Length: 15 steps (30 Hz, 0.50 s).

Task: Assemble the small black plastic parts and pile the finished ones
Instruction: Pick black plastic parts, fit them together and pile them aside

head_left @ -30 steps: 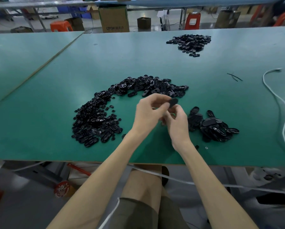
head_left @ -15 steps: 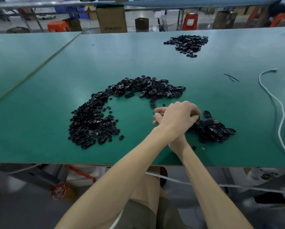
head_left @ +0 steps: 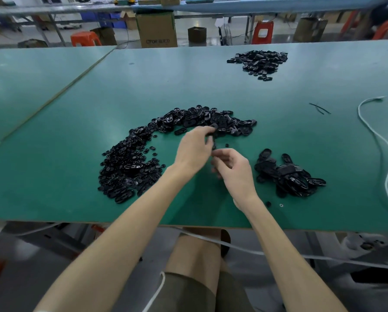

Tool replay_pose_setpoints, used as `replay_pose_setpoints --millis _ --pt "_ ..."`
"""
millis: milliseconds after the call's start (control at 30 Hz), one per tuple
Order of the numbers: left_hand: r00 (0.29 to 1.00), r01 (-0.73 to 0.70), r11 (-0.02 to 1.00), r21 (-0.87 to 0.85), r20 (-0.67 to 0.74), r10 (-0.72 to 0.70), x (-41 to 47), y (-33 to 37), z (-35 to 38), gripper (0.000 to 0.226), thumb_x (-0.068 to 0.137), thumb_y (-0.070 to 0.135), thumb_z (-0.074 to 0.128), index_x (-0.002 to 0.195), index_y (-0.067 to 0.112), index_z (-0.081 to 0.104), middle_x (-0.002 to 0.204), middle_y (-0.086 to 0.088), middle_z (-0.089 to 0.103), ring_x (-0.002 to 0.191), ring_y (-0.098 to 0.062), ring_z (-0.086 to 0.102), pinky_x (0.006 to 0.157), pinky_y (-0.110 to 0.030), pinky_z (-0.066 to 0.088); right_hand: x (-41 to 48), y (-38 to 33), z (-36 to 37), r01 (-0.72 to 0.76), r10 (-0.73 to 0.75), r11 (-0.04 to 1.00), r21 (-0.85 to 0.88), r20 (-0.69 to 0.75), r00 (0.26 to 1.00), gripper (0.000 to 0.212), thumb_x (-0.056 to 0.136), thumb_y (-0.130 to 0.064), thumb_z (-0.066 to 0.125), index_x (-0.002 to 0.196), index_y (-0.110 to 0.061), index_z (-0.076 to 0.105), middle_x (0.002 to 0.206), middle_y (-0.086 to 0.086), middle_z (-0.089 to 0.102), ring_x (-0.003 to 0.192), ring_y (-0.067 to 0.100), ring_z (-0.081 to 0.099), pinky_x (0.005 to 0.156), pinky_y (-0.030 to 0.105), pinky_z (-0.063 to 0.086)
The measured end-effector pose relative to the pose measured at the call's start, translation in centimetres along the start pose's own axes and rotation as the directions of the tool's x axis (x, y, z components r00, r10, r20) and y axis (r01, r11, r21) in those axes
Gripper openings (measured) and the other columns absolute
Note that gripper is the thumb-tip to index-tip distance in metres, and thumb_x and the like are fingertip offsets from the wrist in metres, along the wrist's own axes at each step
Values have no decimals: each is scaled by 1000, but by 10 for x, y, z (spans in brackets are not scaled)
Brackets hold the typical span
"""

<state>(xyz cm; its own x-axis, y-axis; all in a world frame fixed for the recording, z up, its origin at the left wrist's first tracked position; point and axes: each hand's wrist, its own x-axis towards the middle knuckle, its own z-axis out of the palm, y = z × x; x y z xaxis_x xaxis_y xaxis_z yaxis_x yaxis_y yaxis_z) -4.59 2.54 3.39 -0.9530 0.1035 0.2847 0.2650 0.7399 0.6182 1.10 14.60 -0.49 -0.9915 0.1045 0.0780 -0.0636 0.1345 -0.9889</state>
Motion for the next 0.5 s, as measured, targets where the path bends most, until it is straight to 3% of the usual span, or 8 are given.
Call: replay_pose_setpoints --millis 100,167,300,500 --pt "980 99 927 363 126 -154 10 -31 -10 47 105 19 50 150 7 47 162 -12 38 149 -27 36 120 -41 31 -1 1 0 20 -20 1000 23 -2 1000 13 98 -1 63 106 -9 70 89 1 71 68 6 68 61 22 51" --pt "963 111 877 467 167 -211 10 -42 -13 49 108 27 44 152 5 41 165 -12 32 153 -27 28 121 -43 28 -1 1 0 19 -19 1000 23 6 1000 13 97 -1 64 106 -9 70 88 1 71 68 5 68 61 22 52" --pt "991 64 885 461 78 -112 6 -45 -17 31 107 20 46 129 6 63 138 -13 61 128 -31 54 108 -42 39 -1 0 0 16 -16 999 36 -5 1000 13 97 -1 64 104 -10 70 89 2 71 68 5 68 61 21 52" --pt "987 -47 938 343 162 -10 -6 -34 -18 26 102 10 57 127 11 66 120 -12 60 118 -29 52 101 -42 45 -2 1 0 16 -14 998 56 -25 1000 12 97 -1 64 105 -9 70 88 4 71 68 6 68 63 24 53"
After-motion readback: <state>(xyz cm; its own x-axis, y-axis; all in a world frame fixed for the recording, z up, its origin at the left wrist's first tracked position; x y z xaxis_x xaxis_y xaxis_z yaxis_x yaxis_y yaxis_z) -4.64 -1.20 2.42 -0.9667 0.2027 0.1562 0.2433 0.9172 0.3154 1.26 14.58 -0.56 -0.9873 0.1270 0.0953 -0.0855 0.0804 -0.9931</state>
